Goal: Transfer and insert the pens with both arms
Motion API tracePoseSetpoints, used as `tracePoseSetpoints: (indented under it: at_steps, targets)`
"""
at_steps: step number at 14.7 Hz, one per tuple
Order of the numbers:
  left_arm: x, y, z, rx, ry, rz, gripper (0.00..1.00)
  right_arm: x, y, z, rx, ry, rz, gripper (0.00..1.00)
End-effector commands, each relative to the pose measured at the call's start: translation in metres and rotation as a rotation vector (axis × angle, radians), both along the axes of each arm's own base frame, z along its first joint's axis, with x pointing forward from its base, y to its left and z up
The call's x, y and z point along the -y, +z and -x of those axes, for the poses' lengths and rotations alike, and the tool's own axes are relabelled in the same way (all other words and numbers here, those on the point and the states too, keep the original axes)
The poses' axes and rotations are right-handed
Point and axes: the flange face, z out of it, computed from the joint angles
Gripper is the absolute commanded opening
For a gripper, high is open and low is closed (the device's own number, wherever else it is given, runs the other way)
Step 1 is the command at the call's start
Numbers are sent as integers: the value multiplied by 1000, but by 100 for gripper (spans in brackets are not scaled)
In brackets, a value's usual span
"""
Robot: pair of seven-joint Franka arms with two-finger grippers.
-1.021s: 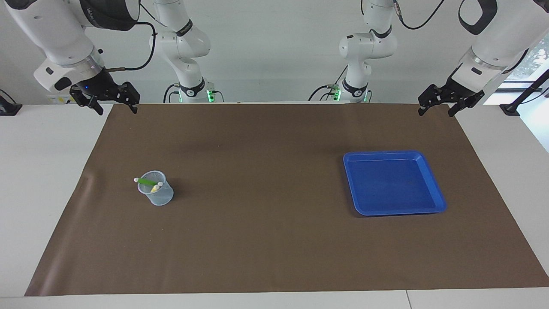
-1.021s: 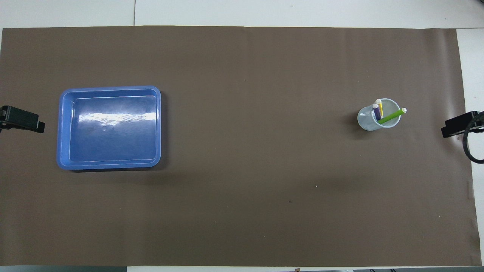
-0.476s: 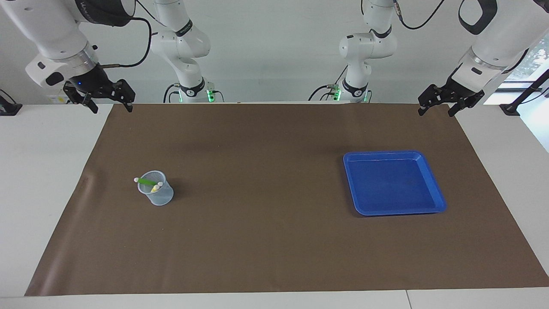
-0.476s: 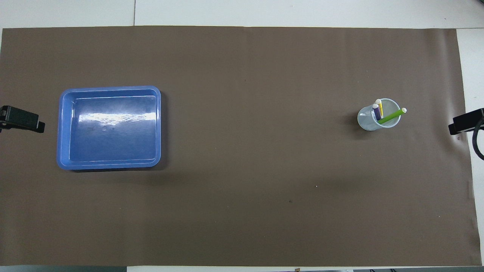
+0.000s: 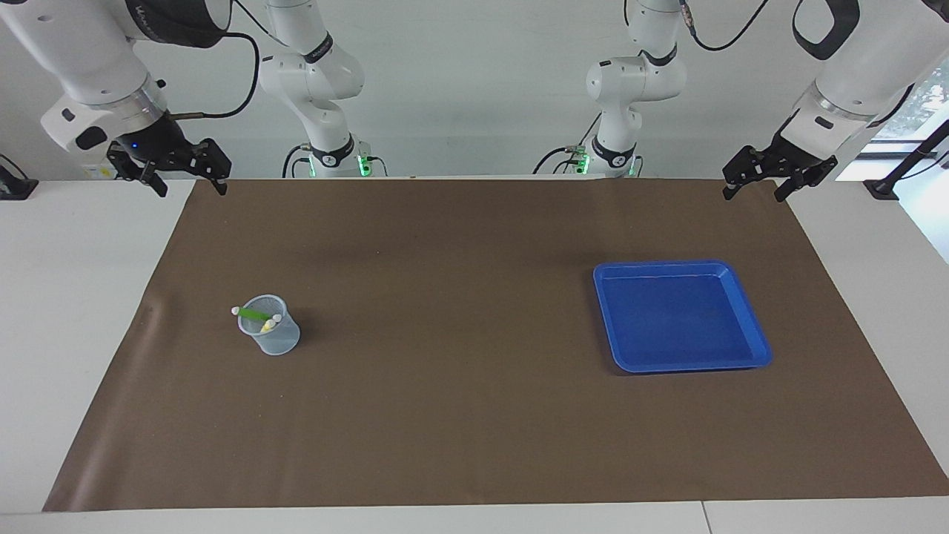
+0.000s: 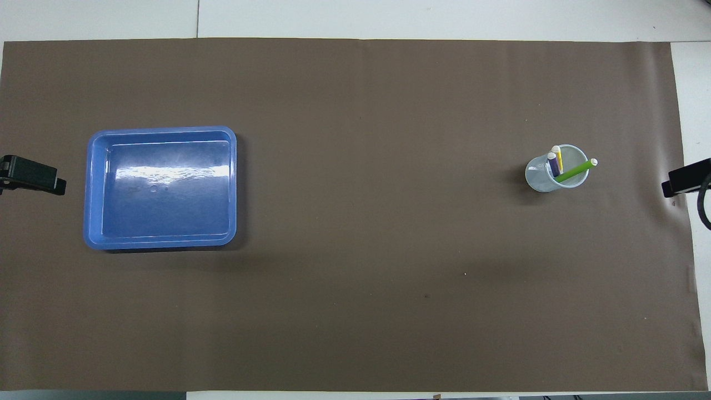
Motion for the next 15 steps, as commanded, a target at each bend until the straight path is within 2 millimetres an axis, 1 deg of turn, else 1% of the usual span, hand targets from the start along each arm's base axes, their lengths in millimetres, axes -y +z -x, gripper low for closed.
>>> tracePoseSetpoints:
  at_steps: [1,3,7,9,15]
  targets:
    - [-2,0,4,-1,10,-24,100,5,2,-4,4,-23,-13,100]
    - [-2,0,4,-1,10,-24,100,7,1,-4,5,-33,-48,100]
    - [-2,0,4,-1,10,-24,100,6,1,-4,9,-33,-49,100]
    - [-2,0,4,-1,10,-24,100,1,2,-4,8,-24,-50,100]
    - [-2,0,4,-1,10,-24,100,3,1,-4,6,-27,-46,100]
